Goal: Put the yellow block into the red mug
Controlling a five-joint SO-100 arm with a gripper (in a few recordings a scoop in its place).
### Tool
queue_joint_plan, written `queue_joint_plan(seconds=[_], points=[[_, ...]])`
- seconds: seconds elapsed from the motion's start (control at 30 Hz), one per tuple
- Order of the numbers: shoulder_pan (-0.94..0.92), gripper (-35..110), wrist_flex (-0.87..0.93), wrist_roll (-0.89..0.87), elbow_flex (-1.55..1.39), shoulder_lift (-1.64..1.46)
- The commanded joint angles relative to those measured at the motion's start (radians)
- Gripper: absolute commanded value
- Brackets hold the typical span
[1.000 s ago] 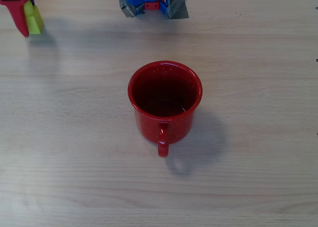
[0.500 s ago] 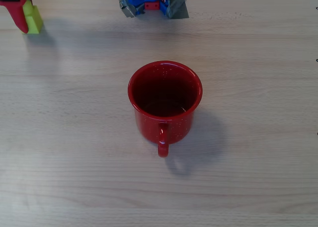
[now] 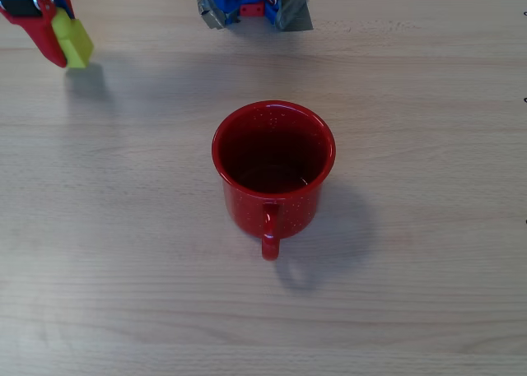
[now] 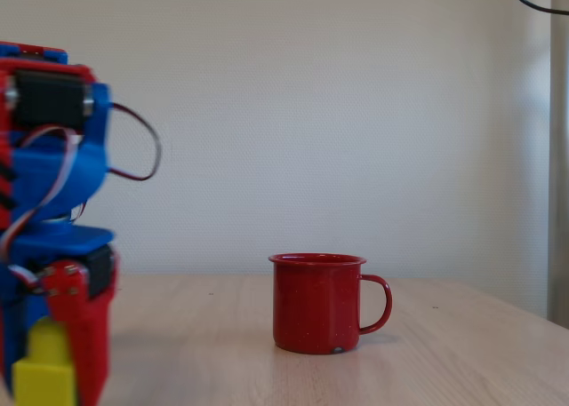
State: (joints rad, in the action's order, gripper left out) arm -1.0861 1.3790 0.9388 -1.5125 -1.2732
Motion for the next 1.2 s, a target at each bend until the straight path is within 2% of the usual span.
queue_joint_plan(seconds=[0.0, 0.53, 1.17], points=[[0.044, 0, 0.029, -0.081, 0.077, -0.179], [0.426, 0, 0.046, -0.592, 0.17, -0.328], [0.811, 0, 0.235, -0.876, 0.488, -0.313]])
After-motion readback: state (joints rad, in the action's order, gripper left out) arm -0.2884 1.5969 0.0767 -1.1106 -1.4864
